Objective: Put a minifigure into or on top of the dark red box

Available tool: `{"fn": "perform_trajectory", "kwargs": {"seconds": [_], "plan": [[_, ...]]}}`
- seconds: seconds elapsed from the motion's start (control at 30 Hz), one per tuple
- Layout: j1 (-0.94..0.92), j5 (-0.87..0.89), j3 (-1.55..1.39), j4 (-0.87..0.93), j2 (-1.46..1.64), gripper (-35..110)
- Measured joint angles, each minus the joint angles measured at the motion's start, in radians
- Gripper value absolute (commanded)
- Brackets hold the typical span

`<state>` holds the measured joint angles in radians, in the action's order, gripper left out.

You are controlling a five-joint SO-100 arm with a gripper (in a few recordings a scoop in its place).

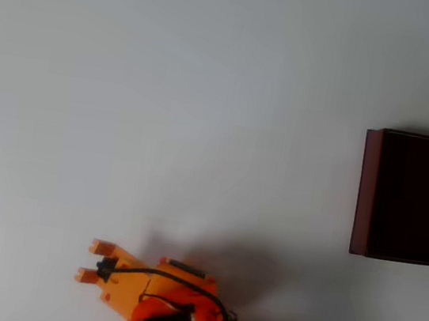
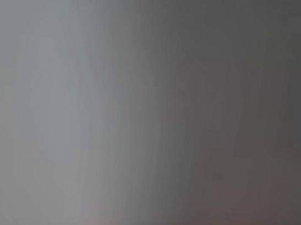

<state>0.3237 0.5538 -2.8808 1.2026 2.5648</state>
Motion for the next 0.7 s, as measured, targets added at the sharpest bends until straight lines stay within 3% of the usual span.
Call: {"fn": "perform_trajectory", "kwargs": {"seconds": [0.37,0.7], "plan": [[-0.012,-0.143,0.078,-0.051,0.023,4],[-0.112,-0.293,0.601,0.187,-0.207,4]]}}
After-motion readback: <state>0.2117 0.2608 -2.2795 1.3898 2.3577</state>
